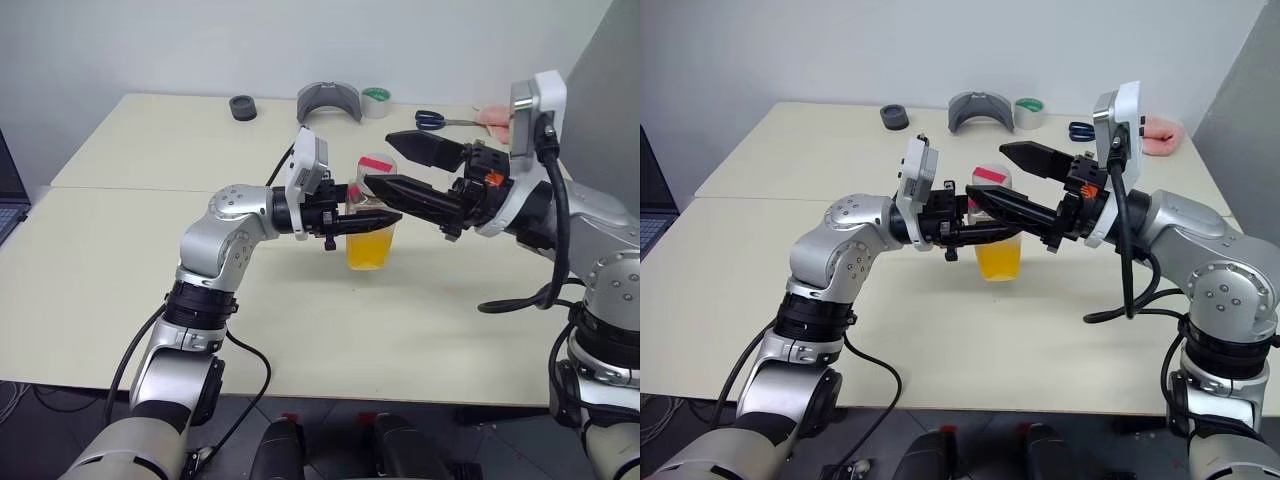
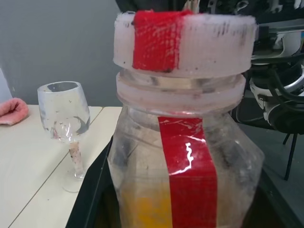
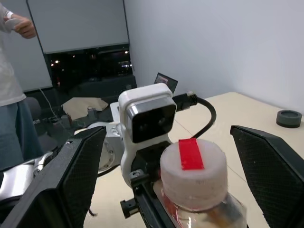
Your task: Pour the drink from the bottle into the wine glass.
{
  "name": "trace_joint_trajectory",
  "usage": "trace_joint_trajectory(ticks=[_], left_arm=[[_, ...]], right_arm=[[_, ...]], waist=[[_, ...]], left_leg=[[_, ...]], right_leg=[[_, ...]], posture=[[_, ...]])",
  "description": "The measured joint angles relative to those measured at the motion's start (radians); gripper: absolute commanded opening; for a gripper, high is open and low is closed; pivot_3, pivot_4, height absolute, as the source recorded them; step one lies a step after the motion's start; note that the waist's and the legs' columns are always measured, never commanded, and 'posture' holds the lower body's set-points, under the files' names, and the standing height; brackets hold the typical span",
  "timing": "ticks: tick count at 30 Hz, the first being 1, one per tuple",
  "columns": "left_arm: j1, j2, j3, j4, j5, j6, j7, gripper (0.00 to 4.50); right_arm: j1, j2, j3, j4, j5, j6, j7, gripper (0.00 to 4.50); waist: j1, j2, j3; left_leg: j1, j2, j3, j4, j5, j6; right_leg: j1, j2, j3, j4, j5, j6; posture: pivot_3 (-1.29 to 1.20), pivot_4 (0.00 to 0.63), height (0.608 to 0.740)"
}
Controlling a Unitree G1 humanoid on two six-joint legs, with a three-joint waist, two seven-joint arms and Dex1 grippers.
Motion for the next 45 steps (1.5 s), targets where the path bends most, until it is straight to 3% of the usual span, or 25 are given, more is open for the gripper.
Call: trace_joint_trajectory(ticks=[10, 25, 28, 34, 42, 45], left_arm=[[-0.012, -0.012, -0.001, 0.008, 0.002, -0.002, 0.0, 1.77], [-0.012, -0.015, -0.001, 0.003, 0.002, -0.002, 0.002, 1.77], [-0.012, -0.015, -0.001, -0.001, 0.002, -0.002, 0.002, 1.77], [-0.011, -0.015, -0.003, -0.008, 0.002, -0.002, 0.0, 1.77], [-0.01, -0.015, -0.003, -0.009, 0.001, -0.002, 0.001, 1.77], [-0.01, -0.015, -0.004, -0.014, 0.002, -0.006, 0.002, 1.77]], right_arm=[[0.0, 0.009, 0.14, 0.009, -0.147, -0.114, 0.023, 4.46], [-0.002, 0.008, 0.162, 0.043, -0.193, -0.163, 0.059, 4.46], [-0.002, 0.008, 0.162, 0.046, -0.193, -0.163, 0.061, 3.85], [-0.007, 0.007, 0.15, 0.067, -0.195, -0.167, 0.061, 1.88], [-0.013, 0.006, 0.151, 0.076, -0.205, -0.172, 0.075, 1.89], [-0.036, -0.04, 0.183, 0.095, -0.256, -0.223, 0.145, 1.89]], waist=[[0.0, 0.0, 0.0], [0.0, 0.0, 0.0], [0.0, 0.0, 0.0], [0.0, 0.0, 0.0], [0.0, 0.0, 0.0], [0.0, 0.0, 0.0]], left_leg=[[0.0, 0.0, 0.0, 0.0, 0.0, 0.0], [0.0, 0.0, 0.0, 0.0, 0.0, 0.0], [0.0, 0.0, 0.0, 0.0, 0.0, 0.0], [0.0, 0.0, 0.0, 0.0, 0.0, 0.0], [0.0, 0.0, 0.0, 0.0, 0.0, 0.0], [0.0, 0.0, 0.0, 0.0, 0.0, 0.0]], right_leg=[[0.0, 0.0, 0.0, 0.0, 0.0, 0.0], [0.0, 0.0, 0.0, 0.0, 0.0, 0.0], [0.0, 0.0, 0.0, 0.0, 0.0, 0.0], [0.0, 0.0, 0.0, 0.0, 0.0, 0.0], [0.0, 0.0, 0.0, 0.0, 0.0, 0.0], [0.0, 0.0, 0.0, 0.0, 0.0, 0.0]], posture=[[0.0, 0.15, 0.74], [0.0, 0.15, 0.74], [0.0, 0.15, 0.74], [0.0, 0.15, 0.74], [0.0, 0.15, 0.74], [0.0, 0.15, 0.74]])
